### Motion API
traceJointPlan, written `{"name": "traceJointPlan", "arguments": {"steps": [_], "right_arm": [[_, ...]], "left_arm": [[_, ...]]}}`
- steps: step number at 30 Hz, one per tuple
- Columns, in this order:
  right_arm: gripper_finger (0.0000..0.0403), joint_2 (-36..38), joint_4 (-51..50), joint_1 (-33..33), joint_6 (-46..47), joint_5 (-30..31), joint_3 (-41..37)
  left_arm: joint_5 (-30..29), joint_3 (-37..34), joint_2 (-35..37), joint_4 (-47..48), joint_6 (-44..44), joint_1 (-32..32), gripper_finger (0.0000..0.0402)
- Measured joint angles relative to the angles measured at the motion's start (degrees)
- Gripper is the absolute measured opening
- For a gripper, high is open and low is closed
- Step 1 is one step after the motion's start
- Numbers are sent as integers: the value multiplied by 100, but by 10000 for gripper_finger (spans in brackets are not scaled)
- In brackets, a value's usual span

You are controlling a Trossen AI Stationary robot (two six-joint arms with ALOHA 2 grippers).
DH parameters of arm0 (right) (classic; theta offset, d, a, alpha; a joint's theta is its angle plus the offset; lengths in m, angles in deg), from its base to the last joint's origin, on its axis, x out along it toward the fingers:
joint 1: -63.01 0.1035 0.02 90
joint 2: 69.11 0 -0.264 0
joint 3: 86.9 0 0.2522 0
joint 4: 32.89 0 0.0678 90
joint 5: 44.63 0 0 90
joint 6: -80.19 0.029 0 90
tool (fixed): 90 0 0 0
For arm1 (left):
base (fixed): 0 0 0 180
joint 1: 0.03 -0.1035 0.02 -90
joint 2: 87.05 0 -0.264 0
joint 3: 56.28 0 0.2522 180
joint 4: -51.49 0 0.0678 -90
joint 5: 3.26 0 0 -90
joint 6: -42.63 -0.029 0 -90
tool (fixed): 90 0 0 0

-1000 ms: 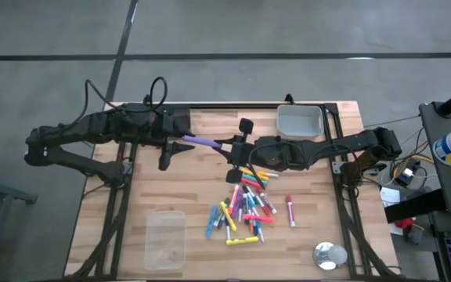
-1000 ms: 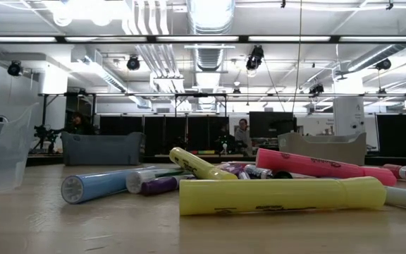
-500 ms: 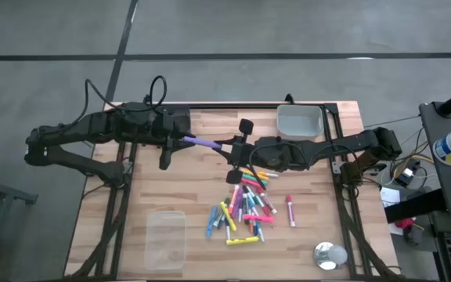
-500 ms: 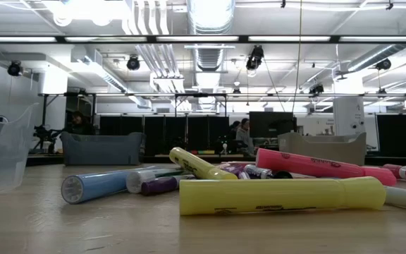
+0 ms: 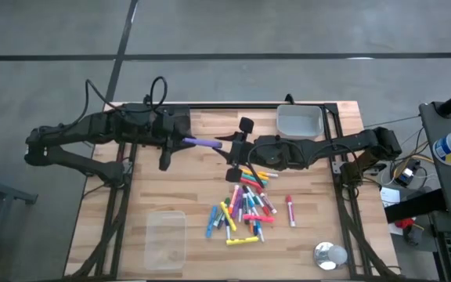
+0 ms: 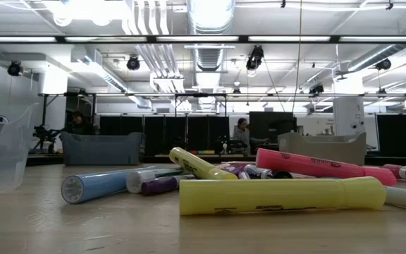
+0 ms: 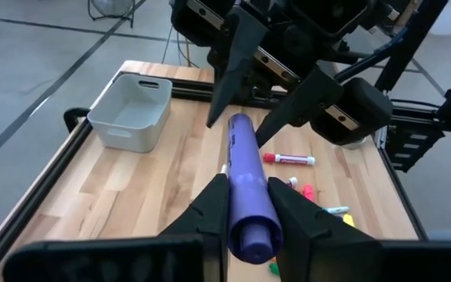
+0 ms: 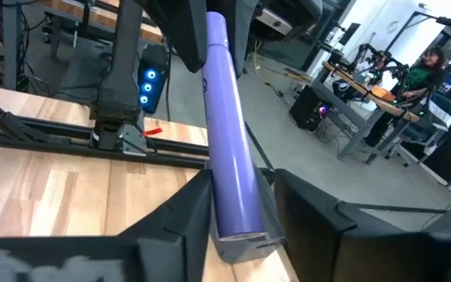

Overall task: Pick & Place Markers
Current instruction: Put the violet highlighter pen into the black bin

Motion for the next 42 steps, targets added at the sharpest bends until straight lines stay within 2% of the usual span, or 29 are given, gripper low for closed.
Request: {"name": "traceJointPlan", "arguments": {"steps": [5, 9, 12, 16, 22, 28, 33, 38, 42], "right_arm": [[197, 0, -333, 0, 182, 27, 0], [221, 7, -885, 2, 385, 24, 0], [230, 11, -1288, 4, 743, 23, 0], [232, 11, -1594, 4, 1072, 21, -51], [233, 13, -1655, 11, 1422, 5, -284], [233, 13, -1674, 22, 1726, -4, -539], [233, 13, -1644, 22, 1966, -10, -728], [233, 13, -1641, 22, 2140, -13, -864], [233, 20, -1629, 28, 2189, -14, -919]], "left_arm": [[-35, -2, 36, 197, 41, -23, 59], [-416, -2, 50, 525, 123, -35, 59], [-882, 50, 26, 1010, 240, -71, 58], [-1693, 122, -44, 1585, 824, -178, 58], [-1927, 322, -334, 2444, 1659, -740, 58], [-1749, 726, -919, 3300, 1800, -1604, 58], [-1268, 1113, -1544, 3935, 1635, -2468, 58], [-860, 1515, -2172, 4110, 1138, -3254, 58], [-194, 1868, -2685, 4101, 1032, -3827, 58]]}}
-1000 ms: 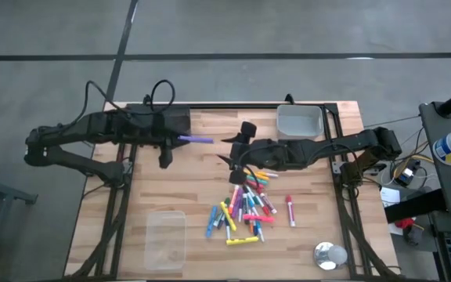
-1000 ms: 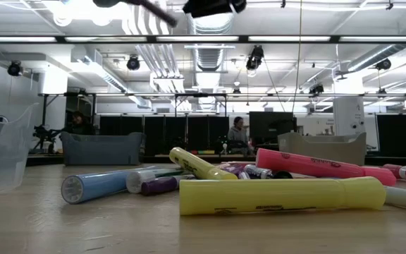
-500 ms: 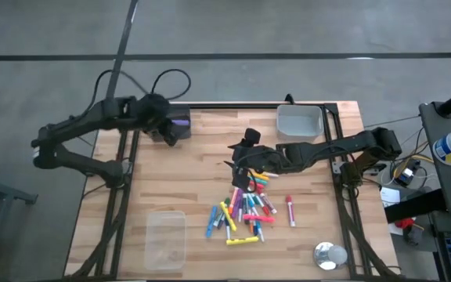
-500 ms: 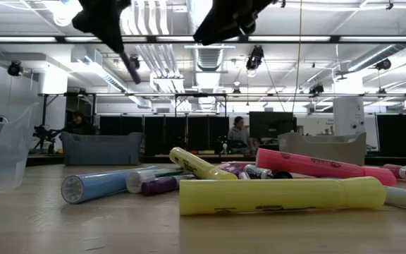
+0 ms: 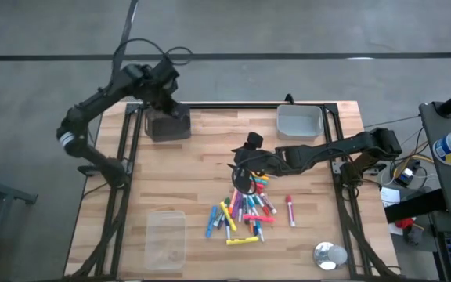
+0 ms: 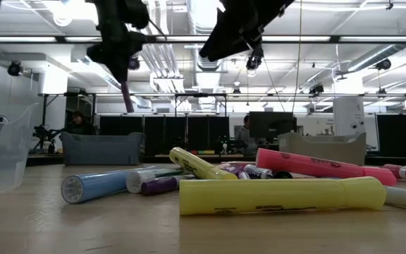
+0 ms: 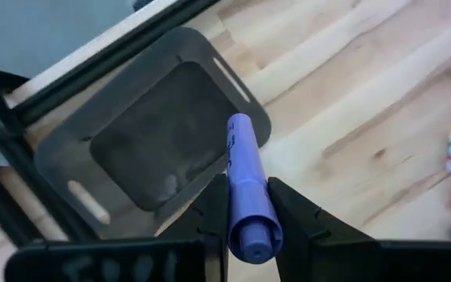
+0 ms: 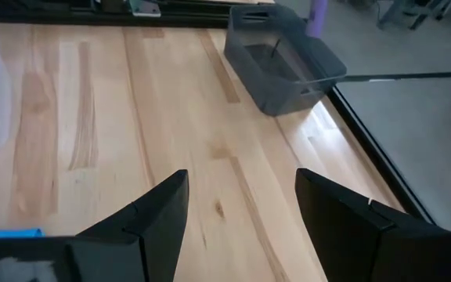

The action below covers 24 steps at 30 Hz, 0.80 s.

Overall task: Pick & Place Markers
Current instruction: Put the violet highlighter pen into the black bin

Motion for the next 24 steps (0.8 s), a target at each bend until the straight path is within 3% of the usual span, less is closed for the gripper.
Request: {"name": "traceJointPlan", "arguments": {"steps": [11, 24], "right_arm": [[233, 1, 279, 14, 43, -1, -280], [233, 0, 370, 47, 106, -1, -390]], "left_arm": [[58, 611, -1324, 333, -325, -712, 58], [-304, 604, -2019, 89, -511, -1007, 58]]}}
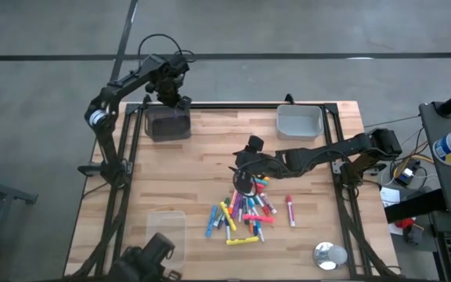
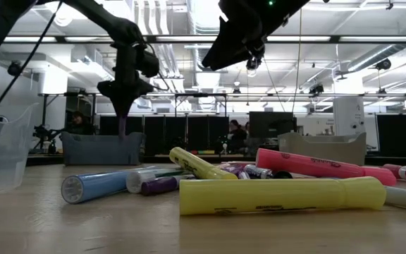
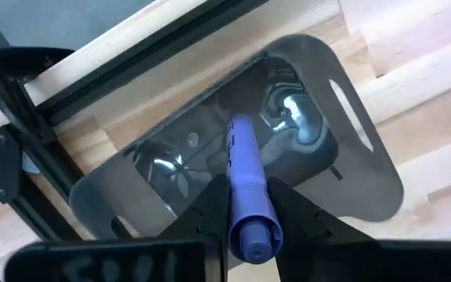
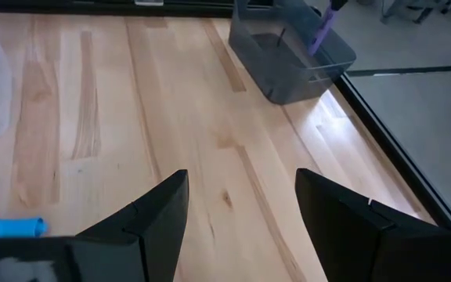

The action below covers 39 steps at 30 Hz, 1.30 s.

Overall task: Pick & Place Markers
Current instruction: Put the violet highlighter pen into the black bin

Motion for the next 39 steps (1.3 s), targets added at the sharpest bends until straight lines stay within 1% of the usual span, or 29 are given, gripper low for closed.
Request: {"name": "traceJointPlan", "arguments": {"steps": [5, 12, 19, 28, 39], "right_arm": [[233, 0, 7, 15, 0, -2, 0], [233, 0, 4, 15, 24, -2, 0], [233, 0, 4, 15, 39, -2, -2], [233, 0, 9, 15, 42, -2, -2], [233, 0, 10, 15, 39, -2, -2]], "left_arm": [[115, -7, -91, -207, -4, -8, 58], [242, -35, -227, -254, 3, -18, 58], [286, -233, -227, -667, 30, -25, 58], [336, -633, -227, -730, 21, -25, 58], [334, -661, -218, -881, 4, -27, 58]]}}
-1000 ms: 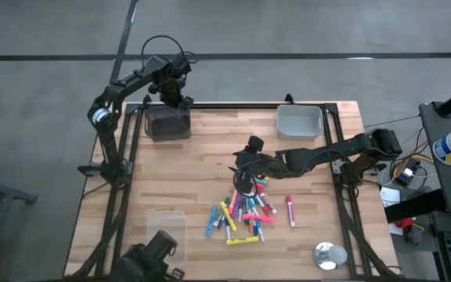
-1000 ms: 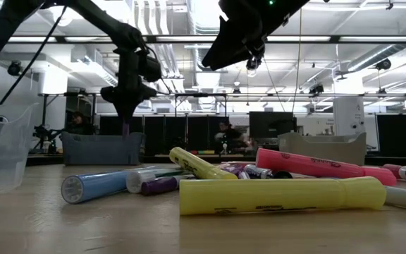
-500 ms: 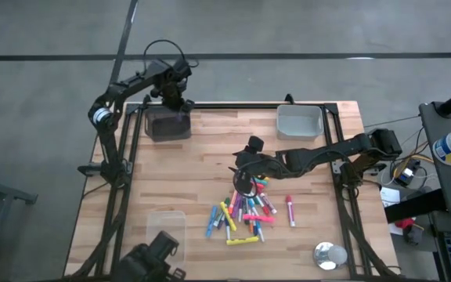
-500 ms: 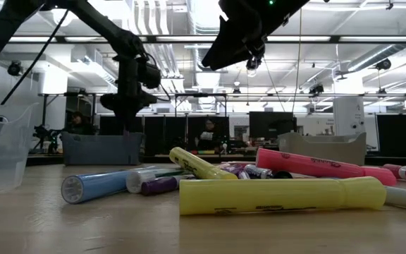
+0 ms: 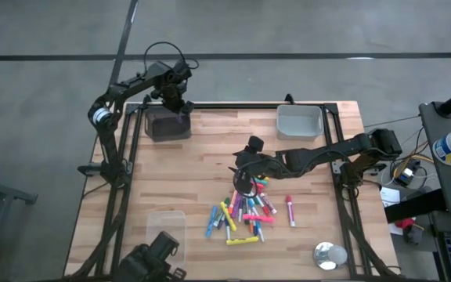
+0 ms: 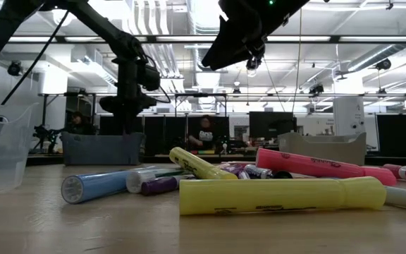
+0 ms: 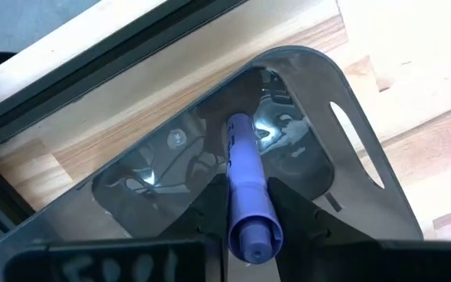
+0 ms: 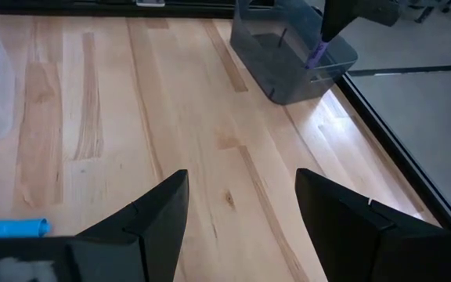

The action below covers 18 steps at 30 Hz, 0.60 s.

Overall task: Pick & Place Markers
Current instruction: Put the violet highlighter pen into the black bin

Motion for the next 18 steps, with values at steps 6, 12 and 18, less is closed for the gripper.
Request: {"name": "traceJointPlan", "arguments": {"steps": [6, 12, 18], "right_arm": [[233, 0, -1, 0, 0, 0, 0], [233, 0, -1, 0, 0, 0, 0], [233, 0, -1, 0, 0, 0, 0]], "left_arm": [[14, -3, 0, 0, 2, 0, 63], [15, -5, 0, 0, 0, 0, 69], [18, -5, 0, 0, 0, 0, 71]]}}
